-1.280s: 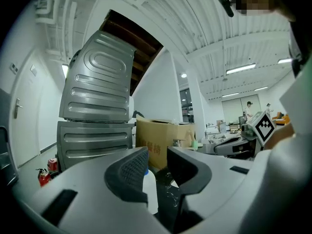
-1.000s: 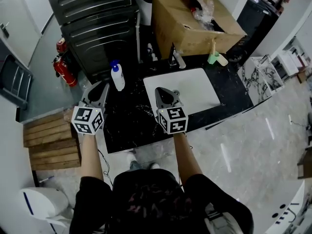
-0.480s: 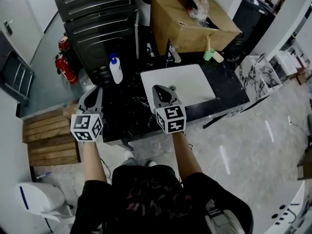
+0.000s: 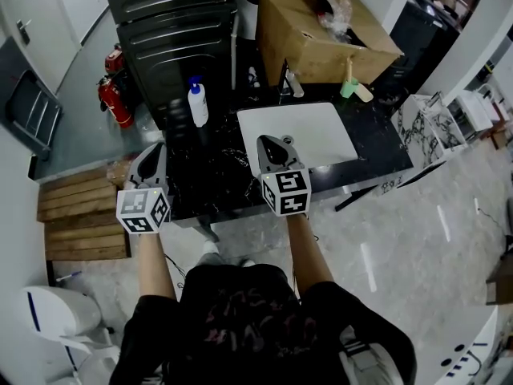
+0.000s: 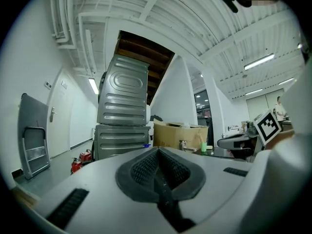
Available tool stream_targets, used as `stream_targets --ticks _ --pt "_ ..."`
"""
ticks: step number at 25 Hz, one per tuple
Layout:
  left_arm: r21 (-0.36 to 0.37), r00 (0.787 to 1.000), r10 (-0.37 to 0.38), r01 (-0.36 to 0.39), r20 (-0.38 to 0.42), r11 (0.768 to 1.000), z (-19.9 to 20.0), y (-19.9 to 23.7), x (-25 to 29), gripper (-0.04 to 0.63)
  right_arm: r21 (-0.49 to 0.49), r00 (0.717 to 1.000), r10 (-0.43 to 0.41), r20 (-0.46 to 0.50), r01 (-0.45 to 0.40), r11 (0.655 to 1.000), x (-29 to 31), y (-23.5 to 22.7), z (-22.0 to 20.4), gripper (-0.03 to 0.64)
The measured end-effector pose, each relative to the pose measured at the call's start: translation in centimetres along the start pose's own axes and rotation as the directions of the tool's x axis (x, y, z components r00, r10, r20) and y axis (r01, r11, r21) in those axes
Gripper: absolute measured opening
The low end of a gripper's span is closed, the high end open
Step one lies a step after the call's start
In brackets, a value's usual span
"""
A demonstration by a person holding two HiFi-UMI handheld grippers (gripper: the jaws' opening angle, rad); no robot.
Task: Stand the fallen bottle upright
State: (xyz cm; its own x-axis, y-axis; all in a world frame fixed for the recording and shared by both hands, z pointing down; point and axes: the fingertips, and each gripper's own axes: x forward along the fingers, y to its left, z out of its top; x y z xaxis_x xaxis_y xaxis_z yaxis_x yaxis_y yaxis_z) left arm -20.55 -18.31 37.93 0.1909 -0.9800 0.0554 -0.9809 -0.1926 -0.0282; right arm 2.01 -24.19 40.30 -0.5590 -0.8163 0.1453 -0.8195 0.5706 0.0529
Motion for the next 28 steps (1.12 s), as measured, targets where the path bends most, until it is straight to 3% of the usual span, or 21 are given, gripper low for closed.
stream_targets --ticks 28 --pt "-0.018 1.000 0.001 0.000 0.016 1.000 -0.8 -0.3 0.4 0.015 -0.008 1.000 -0.019 -0.019 0.019 1.000 0.7 -0.3 -0.7 0.012"
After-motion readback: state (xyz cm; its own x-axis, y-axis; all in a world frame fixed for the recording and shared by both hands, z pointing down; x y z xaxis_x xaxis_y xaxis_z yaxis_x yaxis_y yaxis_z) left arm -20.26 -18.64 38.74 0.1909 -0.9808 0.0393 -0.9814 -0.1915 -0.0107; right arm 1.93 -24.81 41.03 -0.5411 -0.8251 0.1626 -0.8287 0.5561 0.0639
